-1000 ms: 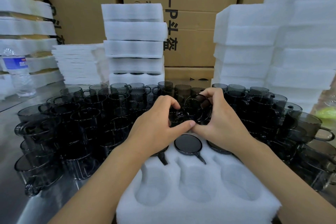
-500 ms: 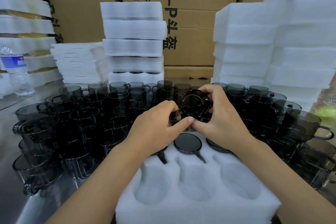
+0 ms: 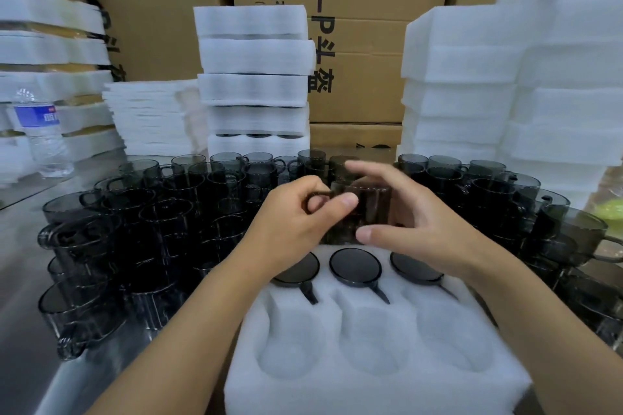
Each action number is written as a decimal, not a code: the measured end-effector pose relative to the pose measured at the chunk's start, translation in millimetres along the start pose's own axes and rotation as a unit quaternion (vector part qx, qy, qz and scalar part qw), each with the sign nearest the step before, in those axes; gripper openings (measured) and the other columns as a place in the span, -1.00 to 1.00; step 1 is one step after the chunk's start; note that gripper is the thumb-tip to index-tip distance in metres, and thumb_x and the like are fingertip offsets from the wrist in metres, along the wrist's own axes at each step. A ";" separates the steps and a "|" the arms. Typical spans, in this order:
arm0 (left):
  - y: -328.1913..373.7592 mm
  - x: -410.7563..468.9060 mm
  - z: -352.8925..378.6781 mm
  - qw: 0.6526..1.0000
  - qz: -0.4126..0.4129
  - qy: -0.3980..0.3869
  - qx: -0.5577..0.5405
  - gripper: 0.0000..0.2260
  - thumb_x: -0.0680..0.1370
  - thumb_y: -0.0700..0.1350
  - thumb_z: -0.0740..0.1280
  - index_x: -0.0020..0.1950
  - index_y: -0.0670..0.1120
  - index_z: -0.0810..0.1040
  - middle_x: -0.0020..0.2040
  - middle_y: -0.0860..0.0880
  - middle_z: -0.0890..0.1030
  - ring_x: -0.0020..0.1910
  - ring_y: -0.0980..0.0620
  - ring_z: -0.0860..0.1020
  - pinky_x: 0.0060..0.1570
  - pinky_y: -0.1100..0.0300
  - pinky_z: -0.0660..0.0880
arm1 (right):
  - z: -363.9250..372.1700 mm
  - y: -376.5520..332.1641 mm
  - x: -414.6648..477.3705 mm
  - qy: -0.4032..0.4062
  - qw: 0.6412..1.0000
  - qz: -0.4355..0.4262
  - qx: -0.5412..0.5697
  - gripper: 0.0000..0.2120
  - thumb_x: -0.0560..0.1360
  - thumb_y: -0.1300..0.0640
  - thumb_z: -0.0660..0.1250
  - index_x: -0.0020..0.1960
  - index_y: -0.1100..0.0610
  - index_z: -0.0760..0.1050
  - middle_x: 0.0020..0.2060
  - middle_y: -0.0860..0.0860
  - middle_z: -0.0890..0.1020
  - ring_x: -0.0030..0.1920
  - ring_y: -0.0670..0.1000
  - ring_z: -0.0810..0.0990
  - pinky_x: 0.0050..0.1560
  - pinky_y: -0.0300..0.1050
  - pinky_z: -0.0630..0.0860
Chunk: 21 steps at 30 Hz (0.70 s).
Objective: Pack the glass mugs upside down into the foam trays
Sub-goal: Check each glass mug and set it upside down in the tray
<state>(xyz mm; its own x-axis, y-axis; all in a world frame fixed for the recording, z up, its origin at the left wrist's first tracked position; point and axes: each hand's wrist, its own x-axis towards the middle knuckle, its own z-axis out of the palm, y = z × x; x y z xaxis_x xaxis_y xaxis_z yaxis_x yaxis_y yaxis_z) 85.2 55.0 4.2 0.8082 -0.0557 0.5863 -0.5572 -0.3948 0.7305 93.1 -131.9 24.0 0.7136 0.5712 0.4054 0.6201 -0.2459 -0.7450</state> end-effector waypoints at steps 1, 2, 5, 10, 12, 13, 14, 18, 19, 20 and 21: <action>2.9 1.2 -3.7 0.999 0.001 0.009 -0.030 -0.54 0.31 0.29 0.25 -0.37 -0.13 0.40 -0.43 0.11 0.41 -0.41 0.16 0.39 -0.33 0.29 0.38 | 2.2 -5.2 -1.2 -0.037 0.999 -0.005 0.034 -0.40 0.31 -0.01 0.46 0.31 -0.23 0.38 0.15 -0.18 0.55 0.16 -0.08 0.56 0.16 -0.10 0.52; 6.0 2.3 -7.7 0.998 -0.006 0.018 -0.060 -0.50 0.32 0.29 0.23 -0.37 -0.17 0.44 -0.40 0.09 0.46 -0.38 0.17 0.43 -0.29 0.31 0.41 | 5.9 -9.6 -2.3 -0.065 0.996 -0.011 0.061 -0.43 0.31 0.00 0.46 0.29 -0.20 0.41 0.16 -0.14 0.56 0.15 -0.06 0.57 0.15 -0.08 0.52; 13.4 4.2 -18.0 0.988 -0.071 0.004 -0.140 -0.48 0.32 0.36 0.15 -0.40 -0.08 0.55 -0.39 0.04 0.56 -0.38 0.14 0.50 -0.30 0.30 0.44 | 16.6 -20.8 -5.6 -0.076 0.995 -0.015 0.066 -0.56 0.29 -0.05 0.46 0.16 -0.21 0.48 0.08 -0.04 0.56 -0.03 0.13 0.57 -0.04 0.01 0.57; 17.0 4.0 -25.7 0.976 -0.131 -0.066 -0.161 -0.48 0.42 0.32 0.13 -0.42 -0.05 0.59 -0.43 -0.03 0.55 -0.41 0.09 0.50 -0.32 0.25 0.42 | 19.8 -32.4 -12.2 -0.056 0.997 -0.060 0.014 -0.83 0.32 -0.13 0.40 -0.16 -0.07 0.58 -0.07 -0.16 0.50 -0.18 0.03 0.55 -0.13 -0.06 0.54; 18.0 3.4 -30.5 0.968 -0.139 -0.118 -0.172 -0.53 0.44 0.26 0.18 -0.37 -0.07 0.63 -0.40 -0.04 0.58 -0.39 0.06 0.53 -0.30 0.27 0.44 | 21.5 -35.6 -14.2 -0.065 0.995 -0.075 0.009 -0.85 0.35 -0.12 0.39 -0.17 -0.07 0.59 -0.10 -0.14 0.49 -0.23 0.00 0.54 -0.18 -0.11 0.55; 17.8 2.9 -32.6 0.966 -0.139 -0.148 -0.162 -0.57 0.45 0.23 0.21 -0.34 -0.07 0.64 -0.39 -0.04 0.59 -0.38 0.06 0.53 -0.28 0.28 0.44 | 22.3 -36.6 -15.1 -0.073 0.994 -0.084 -0.002 -0.86 0.36 -0.13 0.39 -0.18 -0.08 0.60 -0.11 -0.13 0.48 -0.26 -0.06 0.51 -0.20 -0.18 0.53; 17.1 2.2 -34.0 0.964 -0.139 -0.175 -0.147 -0.59 0.45 0.21 0.24 -0.34 -0.07 0.64 -0.40 -0.02 0.59 -0.38 0.07 0.53 -0.27 0.30 0.44 | 23.3 -37.4 -15.6 -0.079 0.993 -0.091 -0.012 -0.87 0.36 -0.13 0.39 -0.19 -0.09 0.60 -0.14 -0.11 0.47 -0.29 -0.11 0.49 -0.21 -0.25 0.49; 13.3 -1.3 -35.3 0.947 -0.166 -0.257 -0.098 -0.55 0.36 0.25 0.32 -0.25 -0.17 0.64 -0.30 -0.07 0.61 -0.29 0.05 0.55 -0.14 0.25 0.46 | 28.7 -39.9 -16.9 -0.100 0.989 -0.104 -0.006 -0.92 0.32 -0.06 0.49 -0.25 -0.07 0.65 -0.26 -0.12 0.52 -0.29 -0.14 0.51 -0.21 -0.33 0.43; 12.9 -1.7 -35.7 0.941 -0.180 -0.274 -0.087 -0.52 0.33 0.27 0.31 -0.22 -0.17 0.64 -0.26 -0.09 0.62 -0.24 0.03 0.56 -0.11 0.23 0.47 | 29.8 -39.8 -16.9 -0.103 0.989 -0.104 -0.003 -0.93 0.30 -0.02 0.51 -0.26 -0.05 0.65 -0.29 -0.13 0.53 -0.29 -0.15 0.51 -0.21 -0.33 0.43; 13.7 -2.2 -36.0 0.936 -0.193 -0.284 -0.081 -0.54 0.31 0.28 0.31 -0.26 -0.12 0.64 -0.26 -0.07 0.62 -0.24 0.04 0.56 -0.12 0.25 0.48 | 30.2 -39.6 -16.9 -0.108 0.989 -0.100 -0.001 -0.93 0.29 0.01 0.53 -0.27 -0.05 0.66 -0.30 -0.13 0.53 -0.28 -0.14 0.51 -0.21 -0.32 0.44; 14.4 -2.4 -36.3 0.932 -0.201 -0.290 -0.079 -0.60 0.30 0.28 0.30 -0.32 -0.06 0.62 -0.30 -0.02 0.61 -0.27 0.07 0.55 -0.17 0.29 0.47 | 30.6 -39.4 -16.8 -0.116 0.989 -0.095 0.001 -0.93 0.28 0.02 0.54 -0.27 -0.05 0.66 -0.30 -0.13 0.53 -0.28 -0.14 0.51 -0.22 -0.29 0.45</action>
<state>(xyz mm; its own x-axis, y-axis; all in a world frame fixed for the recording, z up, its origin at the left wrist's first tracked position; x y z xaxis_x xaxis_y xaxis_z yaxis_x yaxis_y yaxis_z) 68.4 82.7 26.0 0.8992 -0.4376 -0.0007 -0.1709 -0.3526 0.9200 46.7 -107.8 30.4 0.4907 0.7715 0.4050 0.7346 -0.1162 -0.6685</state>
